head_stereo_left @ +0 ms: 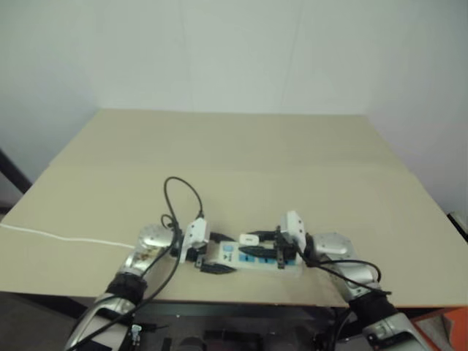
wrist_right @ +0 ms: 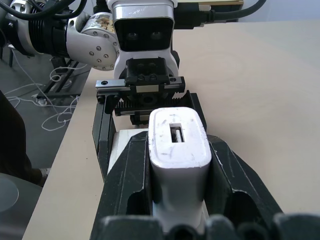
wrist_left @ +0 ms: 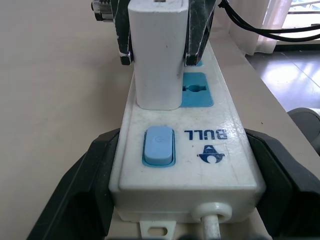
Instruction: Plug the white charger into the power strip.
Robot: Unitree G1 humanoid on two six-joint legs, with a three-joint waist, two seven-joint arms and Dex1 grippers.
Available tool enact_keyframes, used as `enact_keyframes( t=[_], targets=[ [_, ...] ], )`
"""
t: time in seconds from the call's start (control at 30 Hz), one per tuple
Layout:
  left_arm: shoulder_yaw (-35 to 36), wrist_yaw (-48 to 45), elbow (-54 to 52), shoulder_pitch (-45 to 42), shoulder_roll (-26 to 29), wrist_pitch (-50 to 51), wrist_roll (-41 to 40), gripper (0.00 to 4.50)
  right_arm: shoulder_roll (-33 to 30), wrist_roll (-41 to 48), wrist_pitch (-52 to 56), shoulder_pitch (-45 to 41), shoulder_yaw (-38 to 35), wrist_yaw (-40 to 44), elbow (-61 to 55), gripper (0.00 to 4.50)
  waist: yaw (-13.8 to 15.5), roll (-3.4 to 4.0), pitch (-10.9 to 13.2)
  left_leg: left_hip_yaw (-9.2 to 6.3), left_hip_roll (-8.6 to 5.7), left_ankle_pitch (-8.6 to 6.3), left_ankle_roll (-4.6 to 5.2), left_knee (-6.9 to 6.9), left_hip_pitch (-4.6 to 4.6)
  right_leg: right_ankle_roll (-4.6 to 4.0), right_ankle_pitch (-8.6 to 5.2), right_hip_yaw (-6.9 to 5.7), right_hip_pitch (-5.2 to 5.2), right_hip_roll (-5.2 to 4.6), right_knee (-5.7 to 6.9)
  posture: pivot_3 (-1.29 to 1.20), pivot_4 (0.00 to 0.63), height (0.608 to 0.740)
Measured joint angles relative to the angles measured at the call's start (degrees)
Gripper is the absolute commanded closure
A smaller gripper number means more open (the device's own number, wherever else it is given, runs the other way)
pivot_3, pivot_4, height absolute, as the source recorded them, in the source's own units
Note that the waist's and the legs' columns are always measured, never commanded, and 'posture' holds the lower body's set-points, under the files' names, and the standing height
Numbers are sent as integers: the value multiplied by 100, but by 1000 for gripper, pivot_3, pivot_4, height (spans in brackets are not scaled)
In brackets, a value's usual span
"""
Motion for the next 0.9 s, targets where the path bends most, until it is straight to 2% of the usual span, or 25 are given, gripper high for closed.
enact_keyframes(
  t=[0.3,0.33,0.5,0.57,0.63,0.9],
  targets=[
    [42,56,-124,99,128,106,-11,1216,-134,-153,263,-84,-37,30,122,146,-66,-50,-36,0,12,0,0,-7,12,-10,0,0,4,11,0,0,150,740],
    [42,61,-142,108,131,116,-11,1216,-134,-169,283,-85,-45,32,107,25,-66,-52,-37,0,12,0,0,-7,12,-10,0,0,3,11,-1,0,150,740],
    [42,84,-201,135,136,138,-9,1216,-165,-219,393,-94,-105,70,25,25,-62,-54,-38,0,12,-1,-1,-9,9,-10,0,1,0,11,-2,0,150,740],
    [42,90,-234,146,136,177,-8,502,-220,-219,428,-81,-150,78,-44,0,-59,-54,-38,0,11,-1,-1,-12,8,-11,0,1,-1,10,-5,0,150,740],
    [105,149,-223,164,177,350,-13,35,-292,-219,465,-33,-207,80,-110,0,-52,-53,-37,1,11,-1,-1,-13,4,-11,-1,1,-5,10,-5,0,150,740],
    [347,59,-612,284,316,878,-240,35,-332,-232,496,25,-308,112,-165,0,-37,-54,-31,0,11,-1,-1,-13,-6,-10,-1,-1,-11,8,-9,0,150,740]
  ],
)
